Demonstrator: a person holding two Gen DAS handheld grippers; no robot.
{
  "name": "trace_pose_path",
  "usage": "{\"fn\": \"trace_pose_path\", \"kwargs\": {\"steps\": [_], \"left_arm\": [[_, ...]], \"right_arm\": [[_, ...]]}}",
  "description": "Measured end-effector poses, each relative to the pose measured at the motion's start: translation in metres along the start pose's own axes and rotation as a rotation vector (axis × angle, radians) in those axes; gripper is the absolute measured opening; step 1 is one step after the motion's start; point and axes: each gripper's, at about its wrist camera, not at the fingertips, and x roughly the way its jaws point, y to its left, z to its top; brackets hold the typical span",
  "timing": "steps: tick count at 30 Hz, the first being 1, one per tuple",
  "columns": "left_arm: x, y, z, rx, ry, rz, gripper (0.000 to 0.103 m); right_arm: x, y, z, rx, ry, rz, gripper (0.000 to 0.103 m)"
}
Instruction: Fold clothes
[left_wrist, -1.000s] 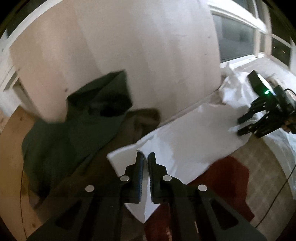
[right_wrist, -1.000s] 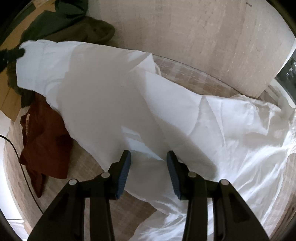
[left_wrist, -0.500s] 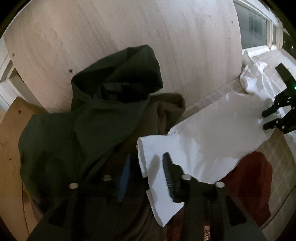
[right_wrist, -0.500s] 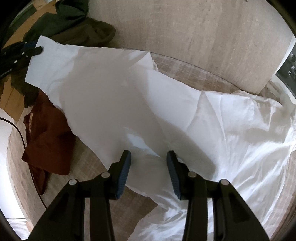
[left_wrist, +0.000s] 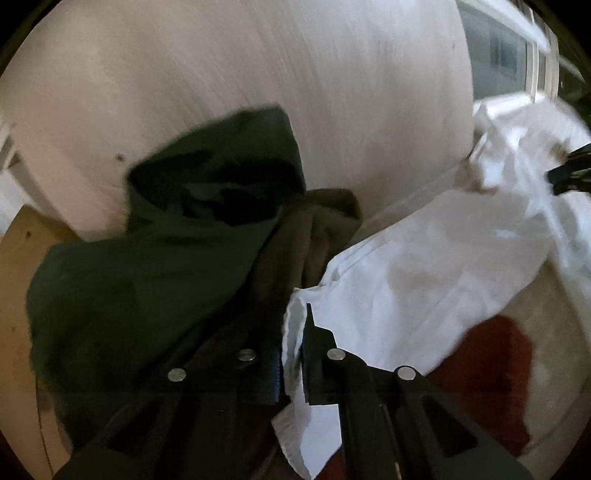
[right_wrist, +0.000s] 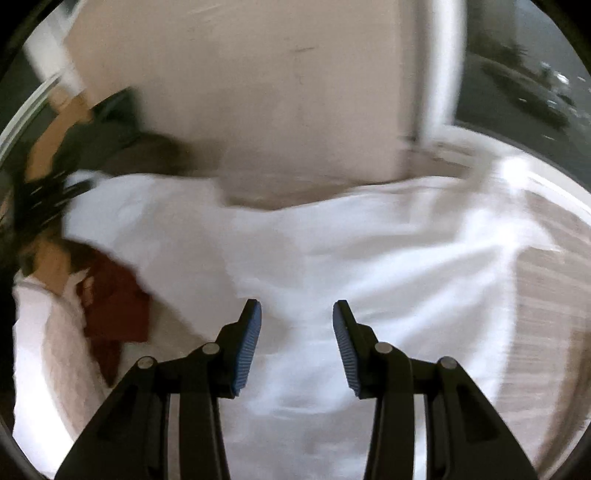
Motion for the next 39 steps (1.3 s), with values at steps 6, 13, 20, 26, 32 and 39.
{"fn": "trace_pose_path", "kwargs": {"steps": [6,13,20,26,32,39], "left_arm": [[-0.074,-0.002,0.004,-0.085,-0.063,-0.044,0.005],[-0.138,-0.008,-0.006,-0.239,-0.060,-0.124,0.005],[-0.110,0.000,-0.080,-0.465,0.093,-0.146,0.005],[-0.086,0.007,-0.139,-0.583,0.169,-0.136,0.005],[-0.104,0.008,-0.131,-0.580,0.099,-0.144,0.005],[-0.090,0.019,-0.104,-0.515,0.100,-0.126,0.005]], "right_arm": [[0.027,-0.046,0.028,0.028,0.029,-0.059,0.031],[0.072,-0.046,0.048,-0.061,0.076,-0.174,0.028],[0.069,-0.037,0.053,-0.122,0.030,-0.253,0.028],[0.049,-0.026,0.054,-0.162,-0.014,-0.211,0.028],[0.071,-0.026,0.068,-0.219,-0.004,-0.348,0.029],[-0.002,-0.008,0.031,-0.153,-0.023,-0.139,0.030]]}}
